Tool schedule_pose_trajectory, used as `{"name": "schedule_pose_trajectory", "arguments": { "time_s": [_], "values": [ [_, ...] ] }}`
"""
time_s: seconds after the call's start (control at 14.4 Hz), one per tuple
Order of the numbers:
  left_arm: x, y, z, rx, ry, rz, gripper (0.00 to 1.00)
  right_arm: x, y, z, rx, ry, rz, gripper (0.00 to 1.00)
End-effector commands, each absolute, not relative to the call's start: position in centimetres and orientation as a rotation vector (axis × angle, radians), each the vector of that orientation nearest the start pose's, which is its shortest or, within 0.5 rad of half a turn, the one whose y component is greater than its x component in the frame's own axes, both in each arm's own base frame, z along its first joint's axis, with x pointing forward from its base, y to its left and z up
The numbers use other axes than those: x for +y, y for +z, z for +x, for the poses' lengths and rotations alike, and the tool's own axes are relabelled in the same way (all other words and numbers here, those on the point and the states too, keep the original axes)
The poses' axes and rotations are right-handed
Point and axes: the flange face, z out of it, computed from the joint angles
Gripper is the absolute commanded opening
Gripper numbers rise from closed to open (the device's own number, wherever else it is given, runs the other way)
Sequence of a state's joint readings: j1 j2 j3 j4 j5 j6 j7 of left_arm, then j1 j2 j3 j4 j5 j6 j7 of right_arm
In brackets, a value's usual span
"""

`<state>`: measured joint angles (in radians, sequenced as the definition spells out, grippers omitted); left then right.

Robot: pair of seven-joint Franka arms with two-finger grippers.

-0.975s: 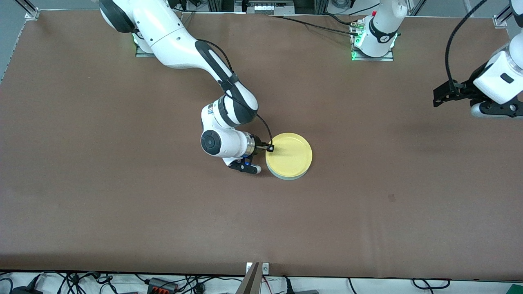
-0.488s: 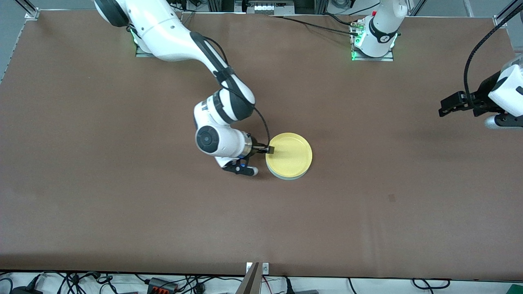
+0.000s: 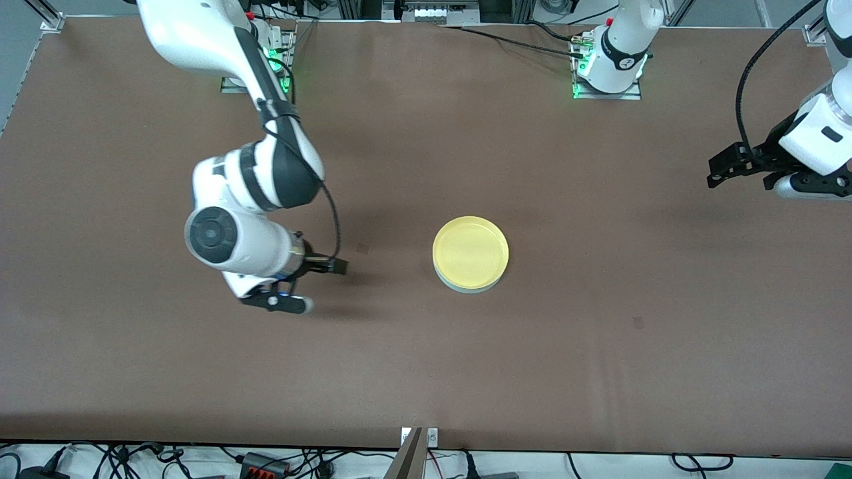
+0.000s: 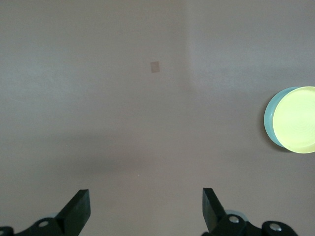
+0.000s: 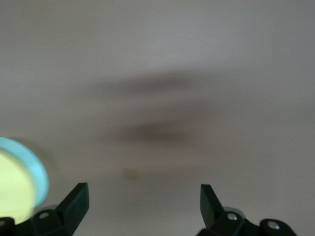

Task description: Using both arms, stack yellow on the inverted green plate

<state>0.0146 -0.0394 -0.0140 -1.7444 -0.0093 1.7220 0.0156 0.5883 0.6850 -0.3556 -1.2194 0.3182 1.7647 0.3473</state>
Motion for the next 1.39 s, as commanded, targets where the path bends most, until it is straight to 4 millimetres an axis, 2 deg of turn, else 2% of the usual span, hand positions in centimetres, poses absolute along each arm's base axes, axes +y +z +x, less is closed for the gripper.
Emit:
{"name": "schedule_pose_trajectory", "arguments": {
  "time_s": [0.0, 0.14, 0.21, 0.28, 0.49, 0.56, 0.63, 0.7, 0.77, 0.91, 1.11, 1.32],
  "values": [
    [-0.2, 59.0, 54.4, 0.052, -0.033, -3.128, 1.00, 19.7, 42.7, 68.5, 0.107, 0.130, -3.118, 1.00],
    [-1.4, 60.7, 54.2, 0.078, -0.034, -3.126, 1.00, 15.1, 45.1, 69.1, 0.149, 0.099, -3.119, 1.00],
    [-1.6, 60.9, 54.0, 0.085, -0.010, -3.126, 1.00, 13.5, 45.6, 69.3, 0.185, 0.086, -3.115, 1.00],
    [-1.6, 60.8, 54.0, 0.085, -0.002, -3.126, 1.00, 12.1, 45.7, 69.5, 0.214, 0.083, -3.111, 1.00],
    [-1.4, 60.8, 54.0, 0.077, -0.005, -3.128, 1.00, 9.0, 48.0, 69.8, 0.271, 0.027, -3.066, 1.00],
    [-1.4, 60.8, 54.0, 0.077, -0.005, -3.128, 1.00, 7.4, 48.8, 69.7, 0.282, 0.019, -3.044, 1.00],
    [-1.4, 60.8, 54.0, 0.077, -0.005, -3.128, 1.00, 6.4, 49.8, 69.4, 0.265, -0.002, -3.067, 1.00],
    [-1.4, 60.7, 54.0, 0.075, -0.002, -3.128, 1.00, 6.4, 51.2, 68.8, 0.222, -0.032, -3.117, 1.00],
    [-1.5, 60.9, 54.0, 0.080, -0.007, -3.128, 1.00, 5.3, 52.3, 68.1, 0.224, -0.053, -3.144, 1.00],
    [-1.5, 60.8, 54.0, 0.077, -0.005, -3.128, 1.00, 2.0, 54.6, 67.0, 0.257, -0.087, -3.116, 1.00],
    [-1.6, 60.9, 54.0, 0.082, -0.007, -3.126, 1.00, -2.5, 56.8, 65.2, 0.231, -0.113, -3.102, 1.00],
    [-1.6, 60.9, 54.0, 0.082, -0.005, -3.126, 1.00, -5.7, 59.1, 63.2, 0.189, -0.144, -3.103, 1.00]
  ]
}}
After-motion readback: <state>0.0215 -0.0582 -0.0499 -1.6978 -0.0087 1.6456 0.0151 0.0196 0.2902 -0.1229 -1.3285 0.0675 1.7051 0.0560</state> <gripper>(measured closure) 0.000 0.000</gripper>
